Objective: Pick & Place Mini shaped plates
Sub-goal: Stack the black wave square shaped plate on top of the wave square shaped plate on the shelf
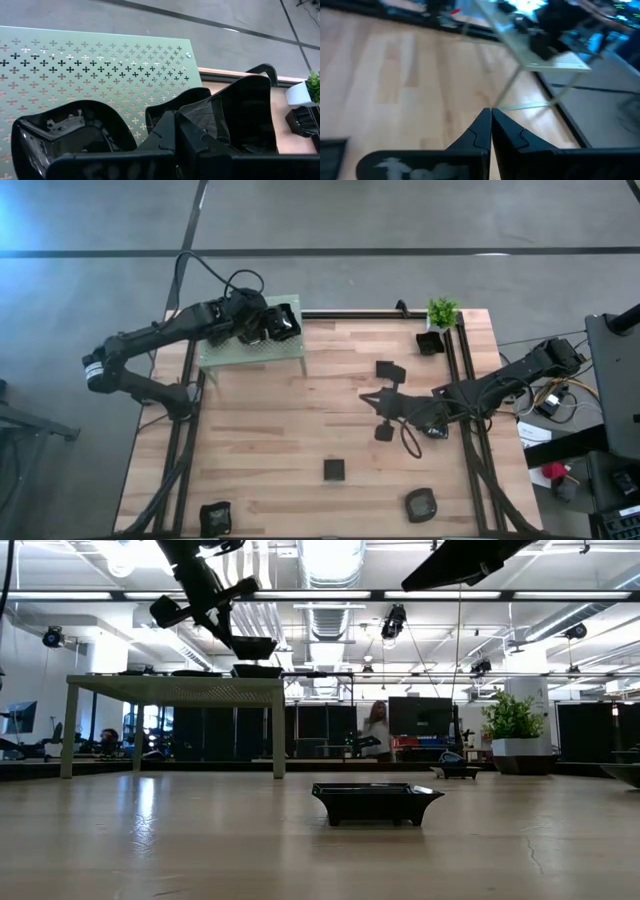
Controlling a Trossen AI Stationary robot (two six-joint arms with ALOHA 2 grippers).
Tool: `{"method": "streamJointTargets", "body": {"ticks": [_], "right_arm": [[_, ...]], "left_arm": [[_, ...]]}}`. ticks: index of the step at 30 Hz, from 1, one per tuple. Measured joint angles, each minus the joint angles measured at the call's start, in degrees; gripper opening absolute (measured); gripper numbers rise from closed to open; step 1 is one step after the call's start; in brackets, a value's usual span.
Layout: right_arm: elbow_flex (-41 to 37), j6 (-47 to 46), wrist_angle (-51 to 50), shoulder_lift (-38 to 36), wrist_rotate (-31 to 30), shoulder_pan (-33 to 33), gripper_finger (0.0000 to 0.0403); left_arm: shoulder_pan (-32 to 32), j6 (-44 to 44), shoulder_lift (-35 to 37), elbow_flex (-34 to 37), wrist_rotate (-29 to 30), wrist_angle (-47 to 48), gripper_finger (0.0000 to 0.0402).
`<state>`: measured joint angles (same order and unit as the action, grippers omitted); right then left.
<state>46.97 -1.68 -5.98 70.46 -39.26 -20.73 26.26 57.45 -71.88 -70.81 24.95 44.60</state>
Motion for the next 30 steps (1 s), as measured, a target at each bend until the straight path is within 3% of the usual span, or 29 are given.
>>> {"method": "streamJointTargets", "body": {"ticks": [11, 21, 30], "right_arm": [[-0.7, -1.3, 1.9, 0.0, -8.5, 0.0, 0.0008], [-0.8, -0.7, 1.9, 0.0, -8.5, 0.0, 0.0008], [-0.8, -0.7, 1.9, 0.0, -8.5, 0.0, 0.0008]], "left_arm": [[0.0, 0.0, -1.1, 0.0, -0.4, 0.0, 0.0000], [0.0, -0.2, -1.4, 0.0, -0.4, -0.9, 0.0004], [-0.1, 0.0, -1.4, 0.0, -0.2, -0.9, 0.0051]]}}
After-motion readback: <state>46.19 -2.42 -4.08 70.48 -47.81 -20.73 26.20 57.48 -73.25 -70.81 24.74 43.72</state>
